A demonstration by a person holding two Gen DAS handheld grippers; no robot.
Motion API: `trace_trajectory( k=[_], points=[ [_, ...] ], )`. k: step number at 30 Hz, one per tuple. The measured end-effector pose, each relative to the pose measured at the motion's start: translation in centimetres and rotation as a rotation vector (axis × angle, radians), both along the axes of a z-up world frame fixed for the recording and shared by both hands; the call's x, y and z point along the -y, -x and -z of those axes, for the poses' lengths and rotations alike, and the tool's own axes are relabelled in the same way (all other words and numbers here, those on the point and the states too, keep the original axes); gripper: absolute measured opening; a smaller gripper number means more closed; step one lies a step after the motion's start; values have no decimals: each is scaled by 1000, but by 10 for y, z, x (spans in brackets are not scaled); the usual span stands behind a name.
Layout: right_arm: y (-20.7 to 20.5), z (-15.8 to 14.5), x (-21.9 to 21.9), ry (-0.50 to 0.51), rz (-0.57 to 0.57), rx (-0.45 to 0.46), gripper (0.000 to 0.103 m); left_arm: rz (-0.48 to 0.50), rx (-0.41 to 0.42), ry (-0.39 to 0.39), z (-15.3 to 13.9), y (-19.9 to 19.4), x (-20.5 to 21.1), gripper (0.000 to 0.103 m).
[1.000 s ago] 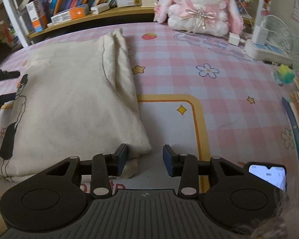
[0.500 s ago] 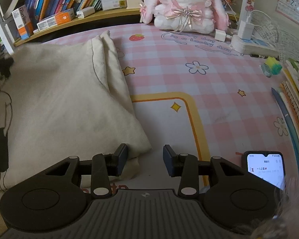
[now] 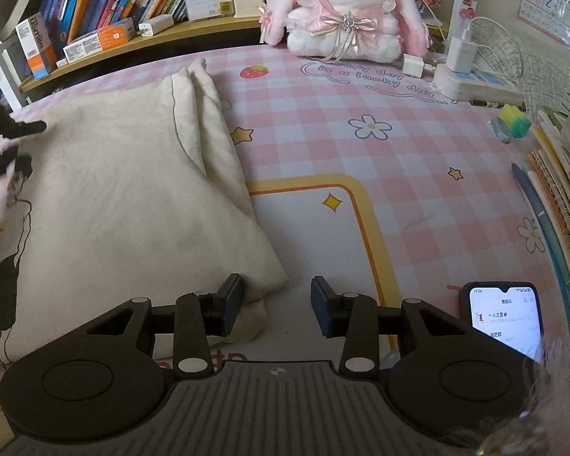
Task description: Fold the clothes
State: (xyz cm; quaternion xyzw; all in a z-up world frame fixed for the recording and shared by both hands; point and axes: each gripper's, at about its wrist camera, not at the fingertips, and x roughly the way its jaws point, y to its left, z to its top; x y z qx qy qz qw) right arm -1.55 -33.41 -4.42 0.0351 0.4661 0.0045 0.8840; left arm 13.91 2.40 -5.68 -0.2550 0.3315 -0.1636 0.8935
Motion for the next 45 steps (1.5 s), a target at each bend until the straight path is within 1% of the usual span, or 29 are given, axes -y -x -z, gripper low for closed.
trace_trajectory(
  k=[3,5,6,7,8,10,11,15,20,24,28,30,31,32,35,36,37,38,45],
  points=[
    [-1,0,1,-2,-3,-2,36,-62,13,-40,-6,-8,-5,4],
    [-1,1,1,-11,-11,-4,36,-113,-108,-22,8,-21,-15,5],
    [-1,1,1,-15,-16,-5,36,-128,-147,-12,13,-23,-20,6],
    [-1,1,1,-19,-21,-6,37,-143,-184,-1,18,-24,-25,12],
    [-1,1,1,-19,-27,-6,37,-146,-185,-2,17,-19,-26,16],
    [-1,2,3,-24,-38,-7,37,-151,-183,-4,14,-8,-29,33],
    [-1,2,3,-26,-46,-7,37,-153,-181,-6,13,-3,-30,36],
    [-3,3,6,-29,-89,-7,38,-134,-204,-8,12,28,-26,42],
    [-6,3,10,-41,-149,-9,38,-96,-248,-18,12,76,-7,43],
    [-8,3,15,-62,-197,-13,39,-111,-270,-29,13,106,8,44],
    [-9,3,24,-104,-234,-18,40,-144,-280,-14,14,126,20,44],
    [-11,4,28,-116,-247,-20,47,-160,-280,-9,15,134,27,44],
    [-12,4,31,-122,-250,-20,52,-167,-281,-5,15,137,31,44],
    [-13,4,34,-128,-253,-20,54,-171,-280,1,16,140,34,43],
    [-16,5,44,-174,-263,-20,56,-196,-284,17,17,150,44,40],
    [-17,5,45,-180,-271,-19,56,-208,-289,24,18,152,46,31],
    [-17,5,46,-183,-280,-18,56,-220,-294,31,20,155,48,10],
    [-17,5,47,-187,-289,-18,56,-233,-298,37,21,157,50,6],
    [-16,5,48,-220,-354,-14,55,-275,-283,-69,8,157,48,5]
  ],
)
